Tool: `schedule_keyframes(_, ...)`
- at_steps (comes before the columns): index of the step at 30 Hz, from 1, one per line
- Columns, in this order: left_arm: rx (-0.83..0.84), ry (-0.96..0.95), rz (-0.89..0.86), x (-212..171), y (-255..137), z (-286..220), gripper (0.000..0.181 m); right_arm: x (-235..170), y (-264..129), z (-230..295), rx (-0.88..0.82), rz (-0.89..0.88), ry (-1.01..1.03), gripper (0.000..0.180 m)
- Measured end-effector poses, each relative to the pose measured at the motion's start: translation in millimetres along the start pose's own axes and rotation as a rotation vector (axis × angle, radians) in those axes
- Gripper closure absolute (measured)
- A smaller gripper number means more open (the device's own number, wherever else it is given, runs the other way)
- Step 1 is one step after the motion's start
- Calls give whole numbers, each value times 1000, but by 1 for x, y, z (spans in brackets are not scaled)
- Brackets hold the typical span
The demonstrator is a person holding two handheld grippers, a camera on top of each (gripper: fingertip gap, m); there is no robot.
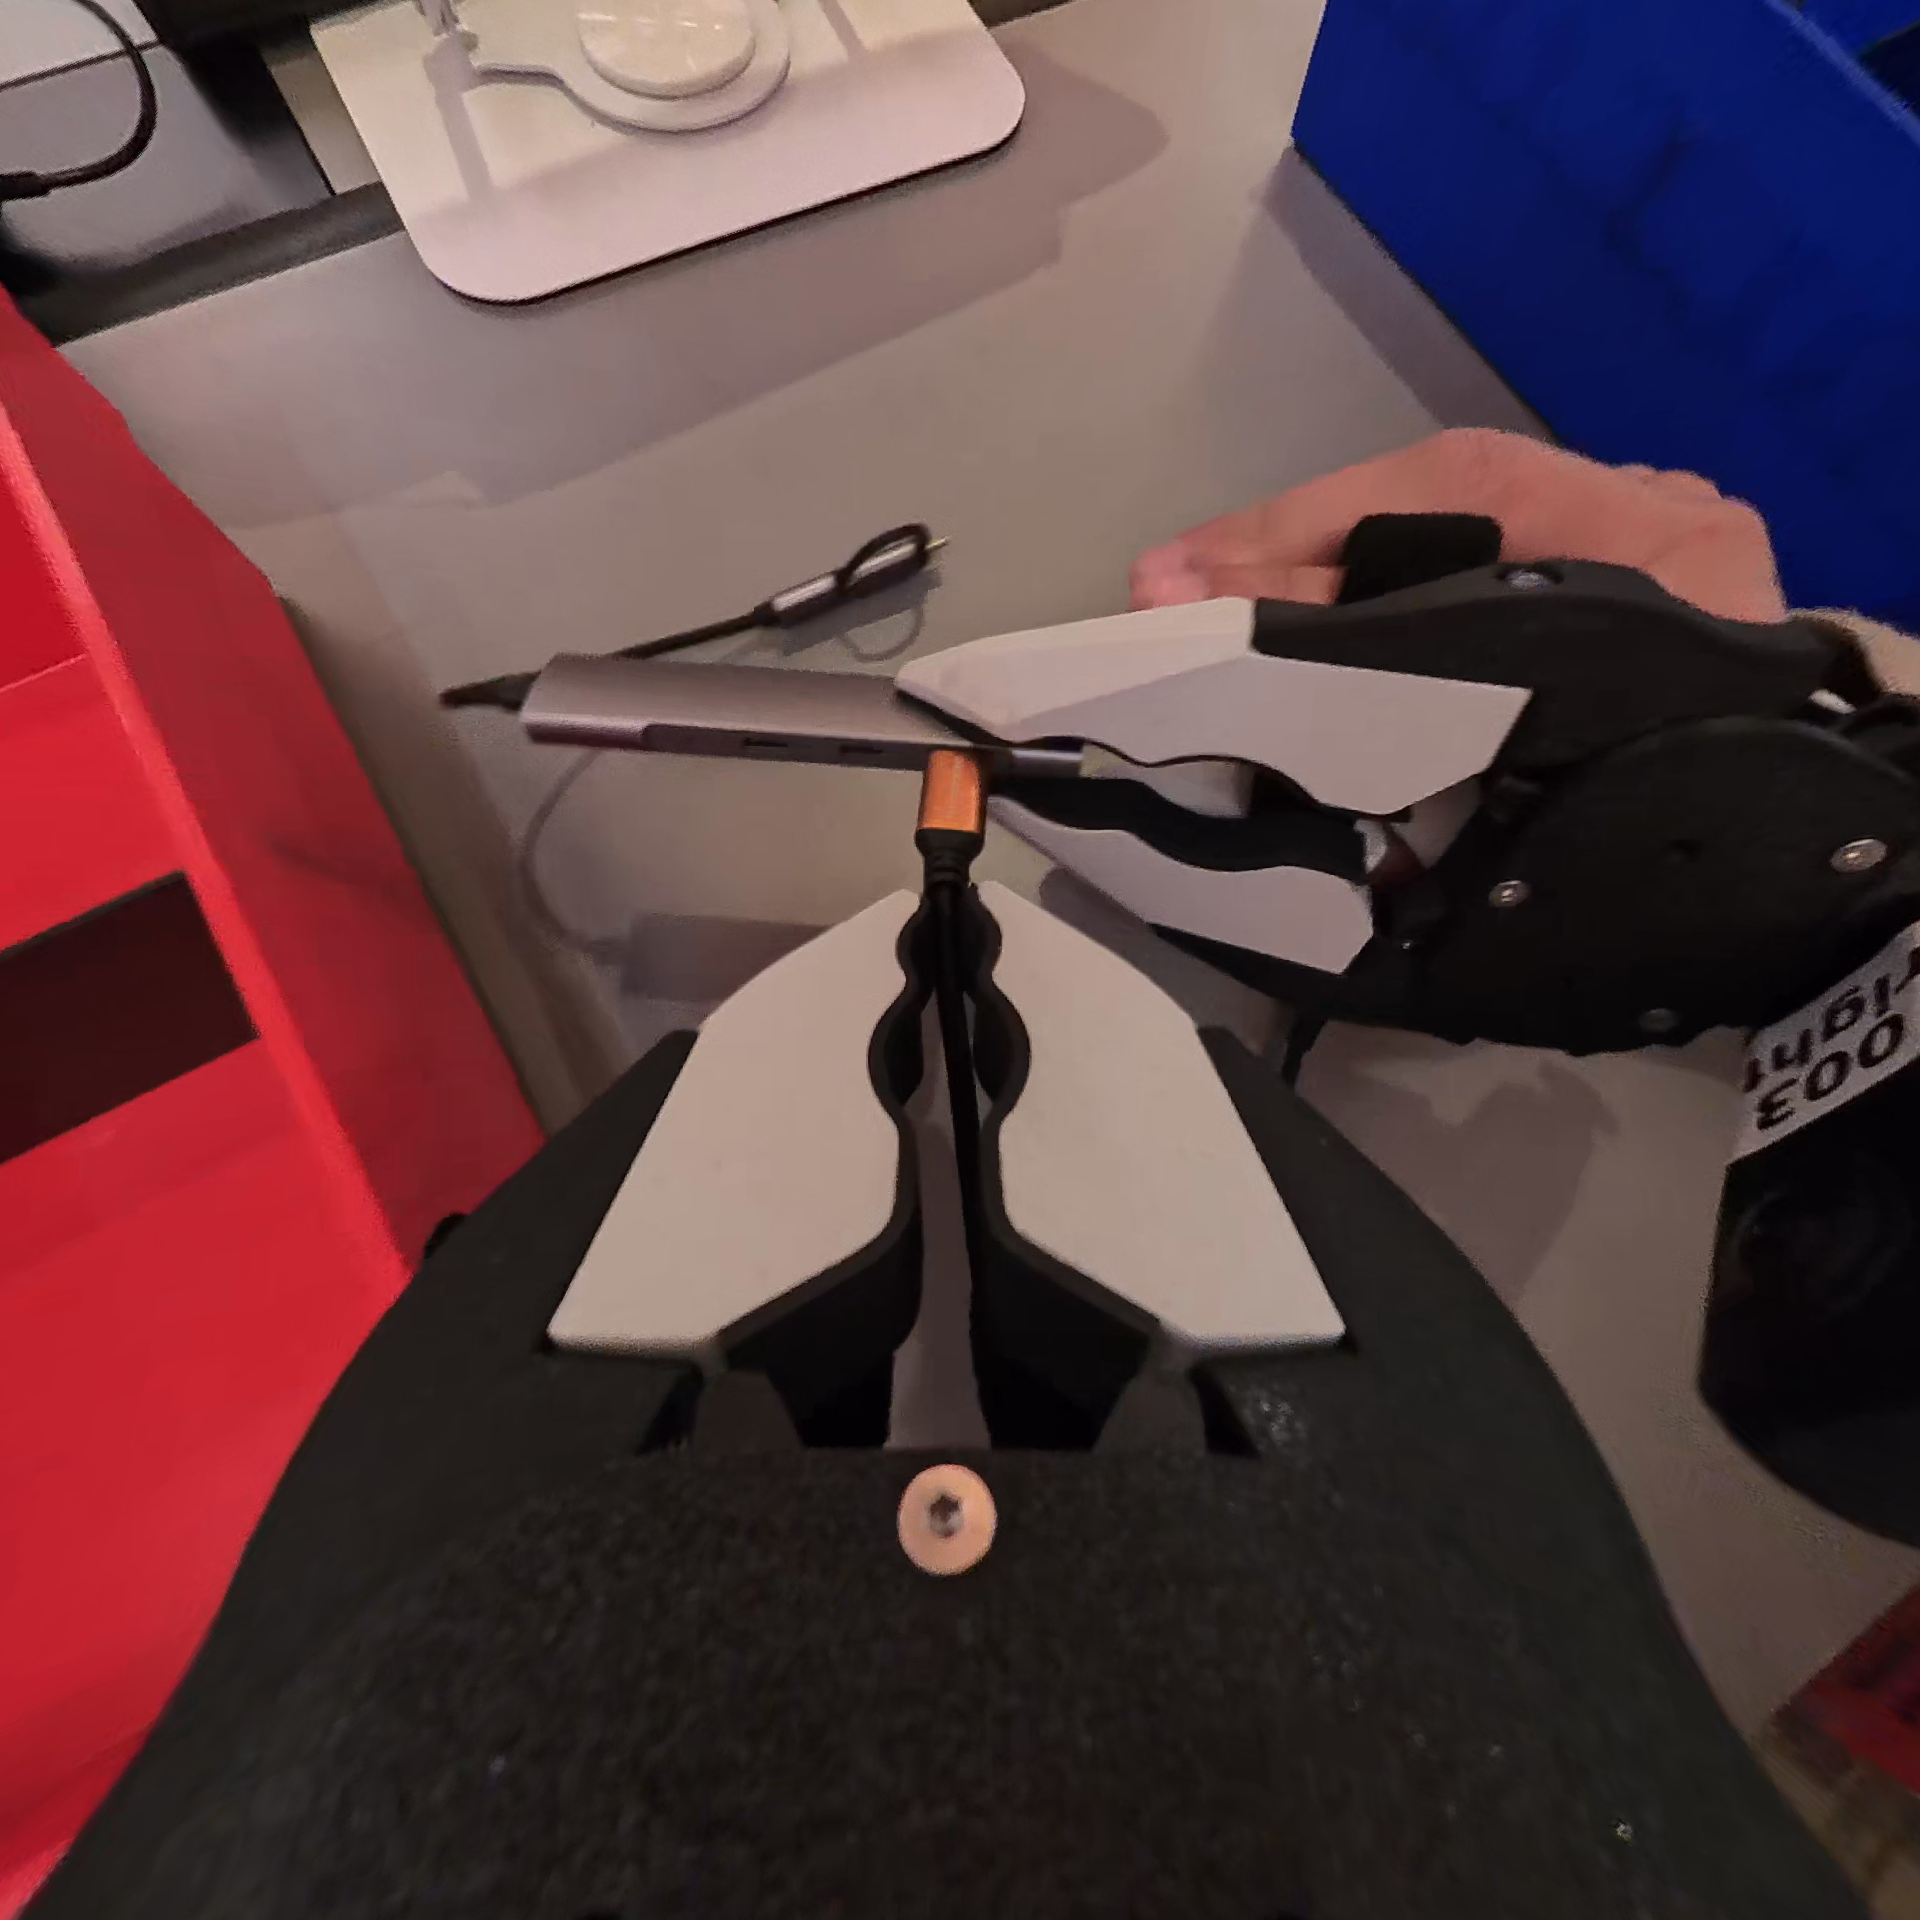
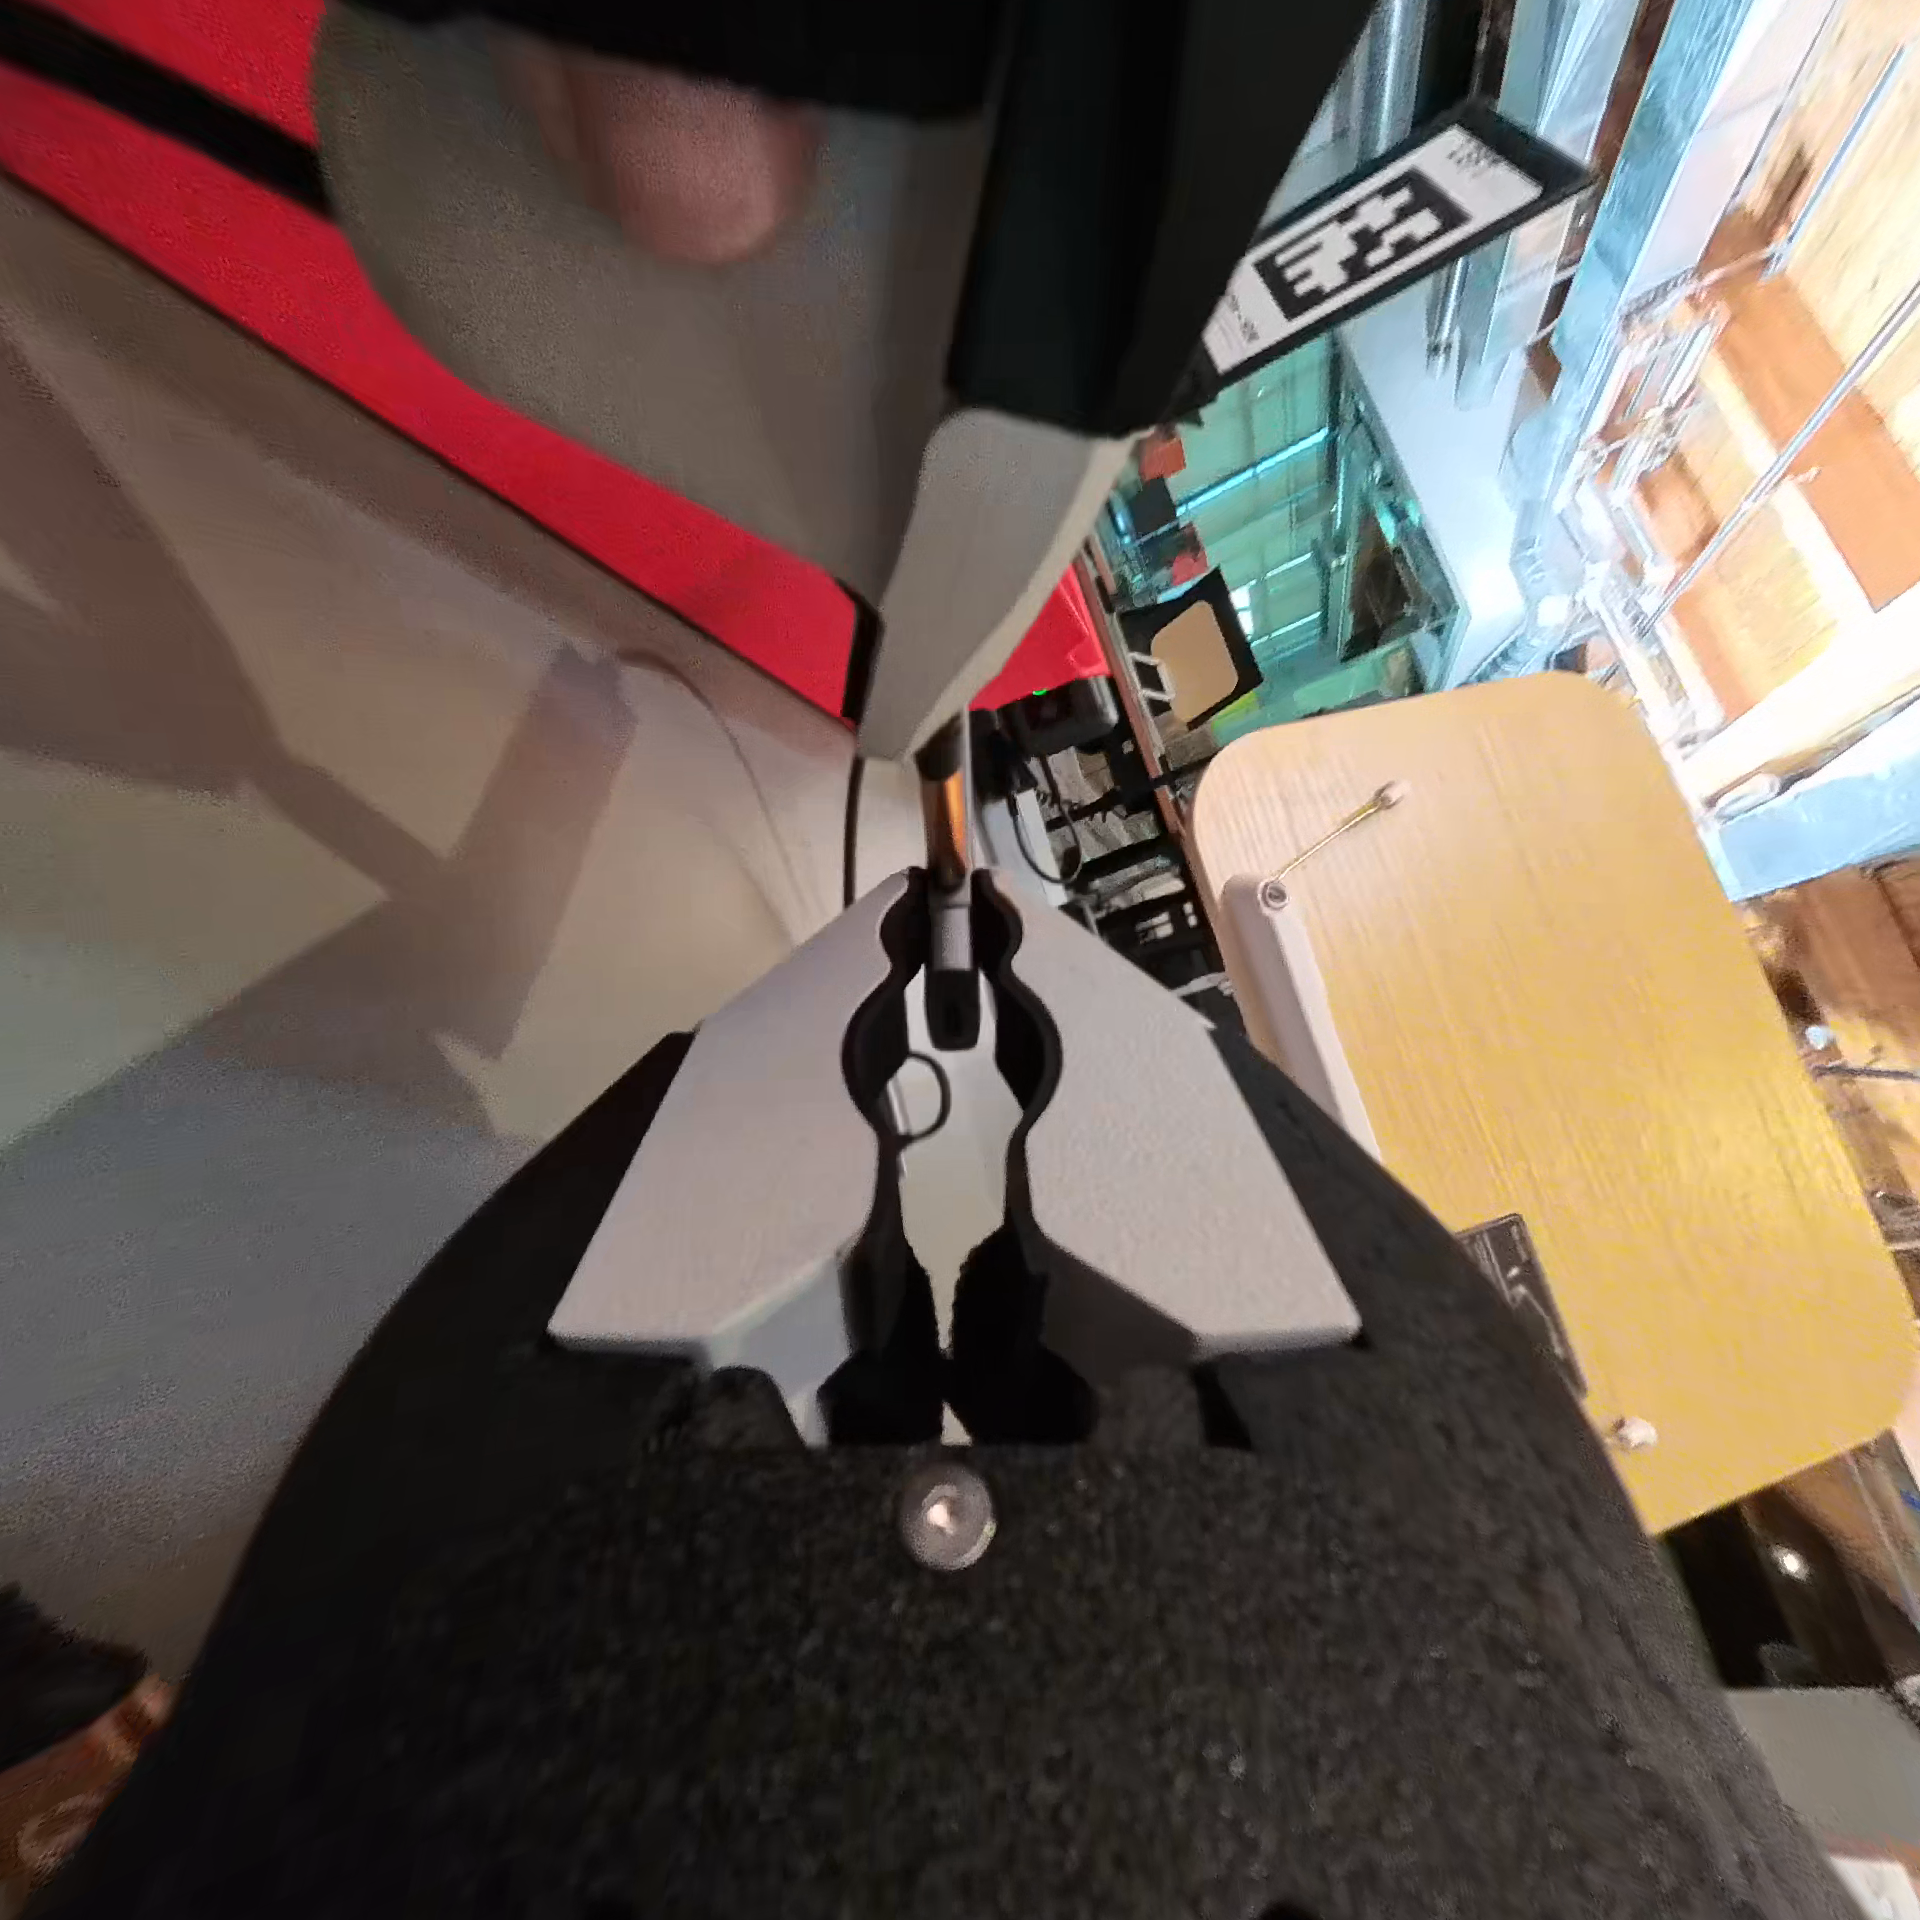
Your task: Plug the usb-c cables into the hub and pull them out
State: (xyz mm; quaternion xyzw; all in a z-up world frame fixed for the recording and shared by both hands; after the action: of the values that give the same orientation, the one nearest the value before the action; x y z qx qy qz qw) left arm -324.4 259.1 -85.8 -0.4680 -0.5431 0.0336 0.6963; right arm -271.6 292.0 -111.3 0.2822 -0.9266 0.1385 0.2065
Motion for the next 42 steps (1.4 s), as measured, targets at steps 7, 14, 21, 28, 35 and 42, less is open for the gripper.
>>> schedule_keyframes(7,-1,-20,6,-8,-1,12,177,4,-3,2,-22,-30,-113,171)
schedule_keyframes(14,-9,2,-35,-6,-2,13,177,4,-3,1,-26,5,-100,171)
schedule_keyframes(21,-155,-110,-292,6,-62,1,135,-3,-7,-34,30,-26,196,171)
schedule_keyframes(28,-346,-121,-499,-52,-89,-38,131,-5,-52,-149,157,34,626,171)
schedule_keyframes(35,-411,48,-366,-81,-63,-75,132,-47,-155,-294,98,97,762,171)
schedule_keyframes(42,-395,79,-347,-83,-65,-74,135,-140,-201,-319,116,348,834,171)
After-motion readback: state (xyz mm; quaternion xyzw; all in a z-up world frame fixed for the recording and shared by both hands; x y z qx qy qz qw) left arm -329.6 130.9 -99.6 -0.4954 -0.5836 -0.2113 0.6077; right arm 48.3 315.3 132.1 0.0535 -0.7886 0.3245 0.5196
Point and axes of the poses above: each gripper's, where its closed fingertips meet, y out along the fingers, x out of its top, z = x × y across the jaws, the point moved 4 cm from there along -y, back along the fingers, and after that the axes turned 2 degrees about x, right-handed, at the moved point
